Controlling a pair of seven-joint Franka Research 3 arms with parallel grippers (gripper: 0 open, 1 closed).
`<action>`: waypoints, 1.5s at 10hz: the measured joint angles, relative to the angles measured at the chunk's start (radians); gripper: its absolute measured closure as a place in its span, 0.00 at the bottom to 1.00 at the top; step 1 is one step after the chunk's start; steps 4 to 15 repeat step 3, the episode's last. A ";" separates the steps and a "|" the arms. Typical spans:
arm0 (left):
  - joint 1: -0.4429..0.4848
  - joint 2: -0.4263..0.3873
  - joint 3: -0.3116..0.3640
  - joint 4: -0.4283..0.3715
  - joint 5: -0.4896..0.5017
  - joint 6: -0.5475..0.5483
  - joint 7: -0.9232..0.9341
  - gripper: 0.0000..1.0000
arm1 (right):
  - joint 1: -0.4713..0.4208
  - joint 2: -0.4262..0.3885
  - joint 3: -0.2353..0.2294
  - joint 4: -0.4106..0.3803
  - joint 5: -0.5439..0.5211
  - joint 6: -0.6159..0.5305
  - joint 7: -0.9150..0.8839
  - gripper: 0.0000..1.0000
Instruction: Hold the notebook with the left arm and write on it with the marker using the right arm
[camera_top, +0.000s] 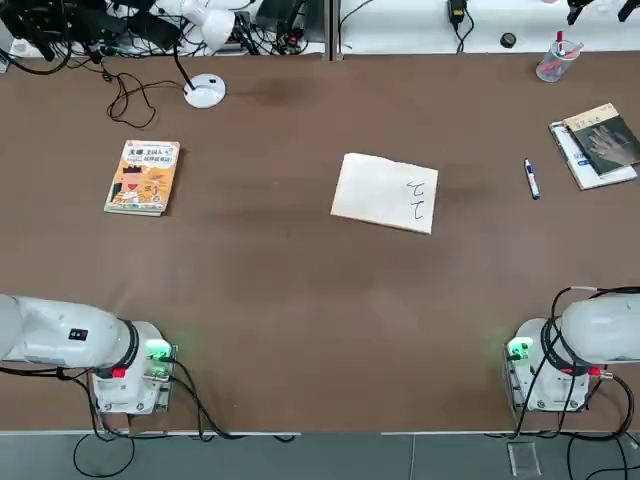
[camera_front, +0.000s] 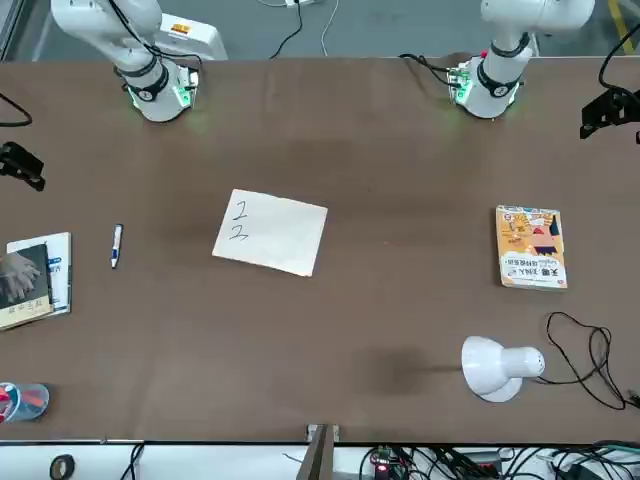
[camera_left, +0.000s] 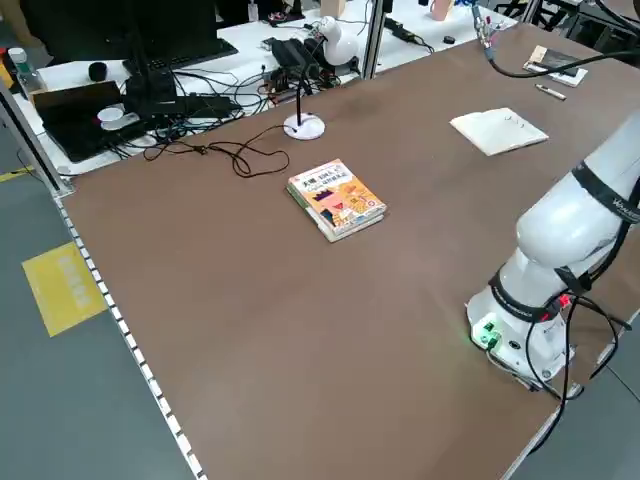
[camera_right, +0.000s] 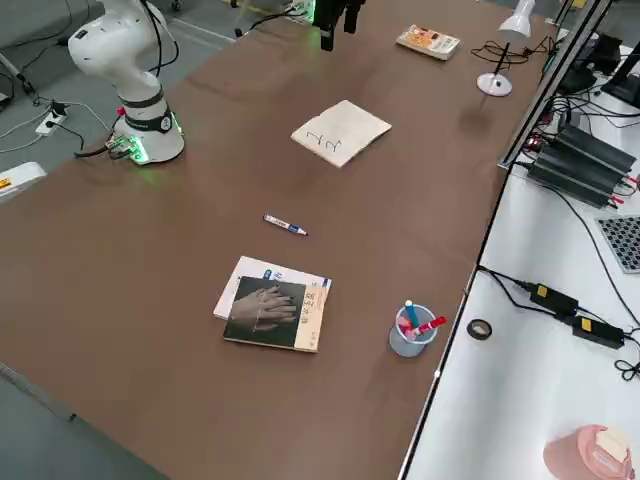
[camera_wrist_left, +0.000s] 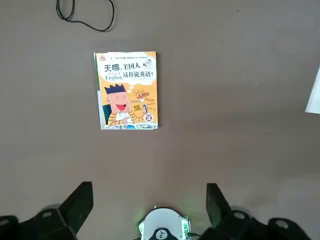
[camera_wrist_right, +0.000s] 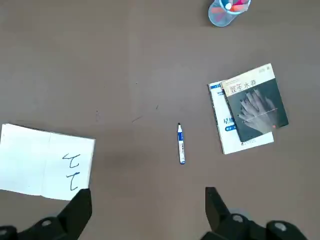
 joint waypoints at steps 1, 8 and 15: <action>0.000 0.000 0.000 0.000 0.000 0.000 0.000 0.00 | 0.002 0.000 0.000 0.000 0.000 0.000 0.000 0.00; 0.000 0.000 0.000 0.000 0.000 0.000 0.000 0.00 | 0.011 0.000 -0.004 0.000 -0.001 0.000 0.001 0.00; 0.000 0.000 0.000 0.000 0.000 0.000 0.000 0.00 | 0.011 0.000 -0.004 0.000 -0.001 0.000 0.001 0.00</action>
